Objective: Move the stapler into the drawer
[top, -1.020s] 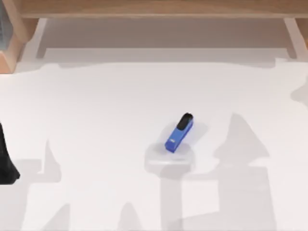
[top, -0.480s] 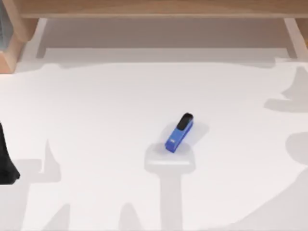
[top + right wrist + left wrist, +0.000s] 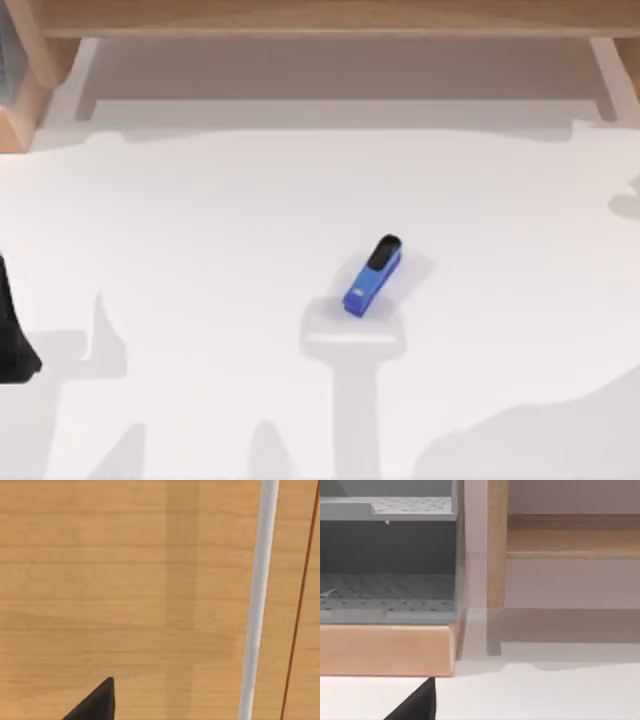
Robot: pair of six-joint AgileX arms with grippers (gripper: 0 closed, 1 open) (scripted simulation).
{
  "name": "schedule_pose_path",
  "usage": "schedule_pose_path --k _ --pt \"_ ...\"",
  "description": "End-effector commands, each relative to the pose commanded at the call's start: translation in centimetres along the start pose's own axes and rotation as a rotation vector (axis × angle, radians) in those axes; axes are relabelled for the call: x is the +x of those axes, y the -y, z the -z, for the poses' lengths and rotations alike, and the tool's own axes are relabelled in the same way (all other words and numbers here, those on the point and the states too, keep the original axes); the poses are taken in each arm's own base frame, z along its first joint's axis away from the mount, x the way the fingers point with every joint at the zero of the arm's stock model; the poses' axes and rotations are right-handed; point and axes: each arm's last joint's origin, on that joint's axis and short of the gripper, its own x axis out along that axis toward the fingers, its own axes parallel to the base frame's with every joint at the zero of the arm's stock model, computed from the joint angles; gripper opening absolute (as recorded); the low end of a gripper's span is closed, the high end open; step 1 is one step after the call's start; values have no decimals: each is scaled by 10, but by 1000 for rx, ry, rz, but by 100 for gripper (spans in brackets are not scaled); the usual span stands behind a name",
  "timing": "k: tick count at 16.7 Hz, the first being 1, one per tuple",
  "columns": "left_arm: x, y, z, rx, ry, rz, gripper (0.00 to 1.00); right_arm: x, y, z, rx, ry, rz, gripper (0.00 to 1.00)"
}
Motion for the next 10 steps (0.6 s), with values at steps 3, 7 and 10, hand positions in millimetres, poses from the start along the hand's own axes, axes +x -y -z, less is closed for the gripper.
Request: schedule_pose_path --k 3,7,10 --pt "0 0 0 0 0 0 100 0 0 -2 3 4 -4 100" --pt "0 0 0 0 0 0 100 11 0 -1 0 0 0 100" --pt "0 0 0 0 0 0 100 23 0 0 0 0 0 100"
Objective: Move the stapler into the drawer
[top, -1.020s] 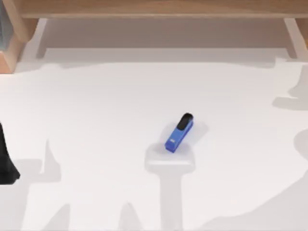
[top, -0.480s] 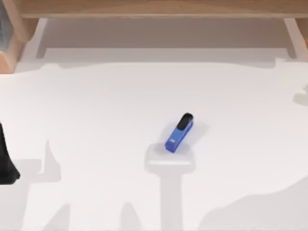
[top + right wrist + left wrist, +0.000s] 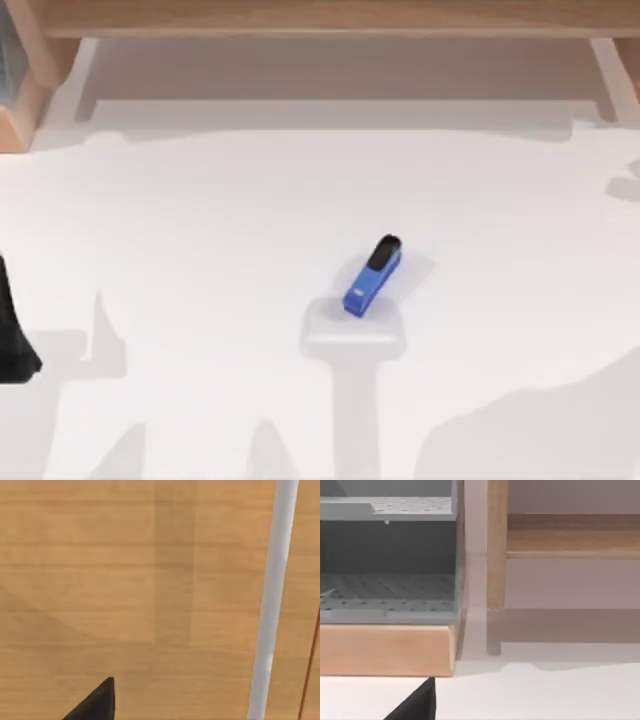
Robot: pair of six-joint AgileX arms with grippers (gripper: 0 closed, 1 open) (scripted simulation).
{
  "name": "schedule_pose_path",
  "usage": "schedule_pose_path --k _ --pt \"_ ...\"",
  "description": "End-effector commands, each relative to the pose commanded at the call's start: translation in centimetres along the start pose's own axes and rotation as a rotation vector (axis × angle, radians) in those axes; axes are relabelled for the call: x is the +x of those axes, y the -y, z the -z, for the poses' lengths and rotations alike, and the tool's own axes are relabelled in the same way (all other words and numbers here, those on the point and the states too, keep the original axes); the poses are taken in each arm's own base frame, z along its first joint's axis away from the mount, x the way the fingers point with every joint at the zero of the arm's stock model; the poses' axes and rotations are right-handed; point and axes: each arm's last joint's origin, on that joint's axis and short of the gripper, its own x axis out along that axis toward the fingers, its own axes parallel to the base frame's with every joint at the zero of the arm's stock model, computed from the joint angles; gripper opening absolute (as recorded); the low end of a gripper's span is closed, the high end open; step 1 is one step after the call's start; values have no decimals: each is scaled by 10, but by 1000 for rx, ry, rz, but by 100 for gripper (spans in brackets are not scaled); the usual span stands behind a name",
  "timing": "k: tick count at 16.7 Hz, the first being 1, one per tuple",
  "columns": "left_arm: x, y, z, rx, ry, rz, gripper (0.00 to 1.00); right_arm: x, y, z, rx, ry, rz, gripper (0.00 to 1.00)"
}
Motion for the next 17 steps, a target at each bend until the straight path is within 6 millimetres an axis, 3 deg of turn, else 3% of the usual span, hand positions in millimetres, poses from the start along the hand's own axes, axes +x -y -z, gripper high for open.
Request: schedule_pose_path --k 4,17 --pt "0 0 0 0 0 0 100 2 0 0 0 0 0 100" --pt "0 0 0 0 0 0 100 2 0 0 0 0 0 2"
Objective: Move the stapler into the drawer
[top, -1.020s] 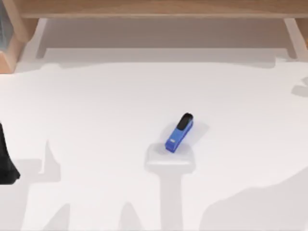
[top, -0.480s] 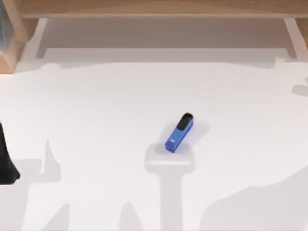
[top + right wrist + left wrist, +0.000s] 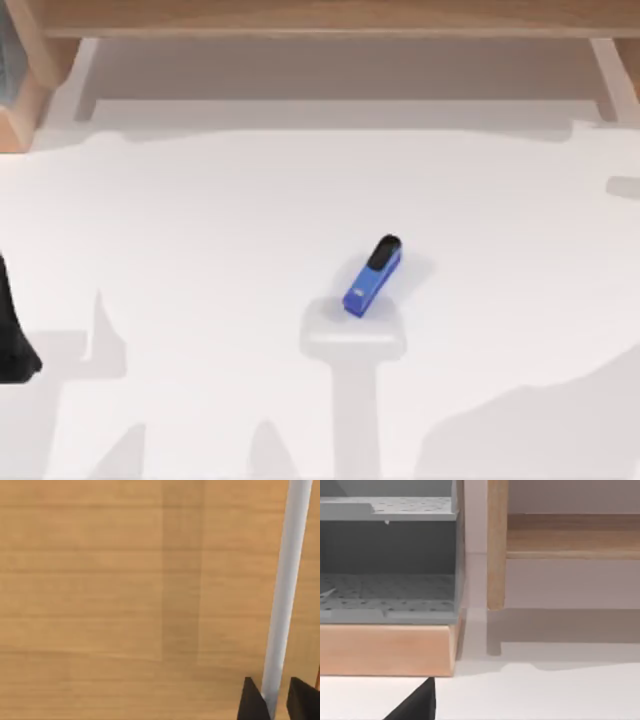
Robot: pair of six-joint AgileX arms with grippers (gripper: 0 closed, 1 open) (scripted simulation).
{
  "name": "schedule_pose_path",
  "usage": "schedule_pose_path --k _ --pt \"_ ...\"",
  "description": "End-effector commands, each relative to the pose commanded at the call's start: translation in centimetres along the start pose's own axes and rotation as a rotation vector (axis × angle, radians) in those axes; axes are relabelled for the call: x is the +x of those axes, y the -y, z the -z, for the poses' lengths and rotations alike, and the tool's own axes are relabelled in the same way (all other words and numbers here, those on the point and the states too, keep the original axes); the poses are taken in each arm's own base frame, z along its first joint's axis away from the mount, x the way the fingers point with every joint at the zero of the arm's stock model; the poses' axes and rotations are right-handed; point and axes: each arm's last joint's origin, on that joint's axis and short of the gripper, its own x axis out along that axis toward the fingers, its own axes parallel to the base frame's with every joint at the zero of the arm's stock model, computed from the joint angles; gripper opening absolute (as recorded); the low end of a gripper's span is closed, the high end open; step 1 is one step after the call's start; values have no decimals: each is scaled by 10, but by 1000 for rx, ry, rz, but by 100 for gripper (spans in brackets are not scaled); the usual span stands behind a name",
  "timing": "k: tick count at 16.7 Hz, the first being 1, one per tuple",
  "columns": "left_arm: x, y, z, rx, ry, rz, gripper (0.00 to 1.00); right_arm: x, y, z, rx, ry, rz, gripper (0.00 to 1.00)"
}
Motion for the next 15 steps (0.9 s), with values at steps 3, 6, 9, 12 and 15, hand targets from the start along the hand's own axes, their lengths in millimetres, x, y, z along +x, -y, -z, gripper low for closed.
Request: schedule_pose_path --k 3,6,9,12,15 --pt "0 0 0 0 0 0 100 0 0 0 0 0 0 0" --pt "0 0 0 0 0 0 100 0 0 0 0 0 0 0" --pt "0 0 0 0 0 0 100 -1 -1 1 4 -4 -4 0" --pt "0 0 0 0 0 0 100 -10 4 3 -4 -4 13 0" --pt "0 0 0 0 0 0 100 -29 0 3 4 -4 -1 0"
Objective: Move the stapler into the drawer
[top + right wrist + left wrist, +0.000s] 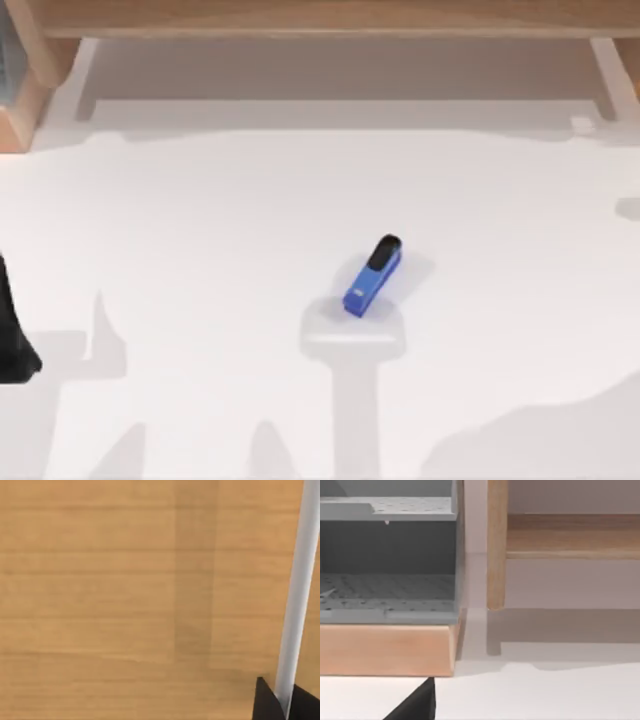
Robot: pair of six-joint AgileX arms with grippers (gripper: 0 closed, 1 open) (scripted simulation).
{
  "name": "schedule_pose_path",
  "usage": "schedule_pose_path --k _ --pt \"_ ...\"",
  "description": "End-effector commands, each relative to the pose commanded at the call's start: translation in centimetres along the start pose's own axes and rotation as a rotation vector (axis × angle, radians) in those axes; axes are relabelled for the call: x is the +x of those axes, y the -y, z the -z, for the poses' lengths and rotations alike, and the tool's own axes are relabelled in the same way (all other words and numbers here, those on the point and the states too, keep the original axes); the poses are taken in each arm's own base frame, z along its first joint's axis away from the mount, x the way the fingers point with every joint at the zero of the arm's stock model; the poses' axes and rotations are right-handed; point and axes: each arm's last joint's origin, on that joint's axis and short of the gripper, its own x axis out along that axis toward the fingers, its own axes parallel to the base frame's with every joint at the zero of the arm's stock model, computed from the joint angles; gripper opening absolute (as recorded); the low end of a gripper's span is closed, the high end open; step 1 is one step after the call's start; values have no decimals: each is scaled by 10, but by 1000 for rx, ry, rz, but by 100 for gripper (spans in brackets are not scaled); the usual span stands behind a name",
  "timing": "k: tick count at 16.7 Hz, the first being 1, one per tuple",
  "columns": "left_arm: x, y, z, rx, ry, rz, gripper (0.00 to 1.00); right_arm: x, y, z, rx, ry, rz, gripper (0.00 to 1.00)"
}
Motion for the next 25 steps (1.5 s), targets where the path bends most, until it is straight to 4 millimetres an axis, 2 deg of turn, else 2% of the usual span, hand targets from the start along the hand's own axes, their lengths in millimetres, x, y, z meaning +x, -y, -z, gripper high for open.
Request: schedule_pose_path --k 3,5,11,19,25 --pt "0 0 0 0 0 0 100 -22 -7 -3 13 0 -26 0" --pt "0 0 0 0 0 0 100 -33 -2 -2 4 0 -9 0" --pt "0 0 0 0 0 0 100 -37 -1 -2 0 1 -2 0" --pt "0 0 0 0 0 0 100 -93 -2 -2 2 3 -5 0" --pt "0 0 0 0 0 0 100 -96 -2 -3 2 3 -4 0"
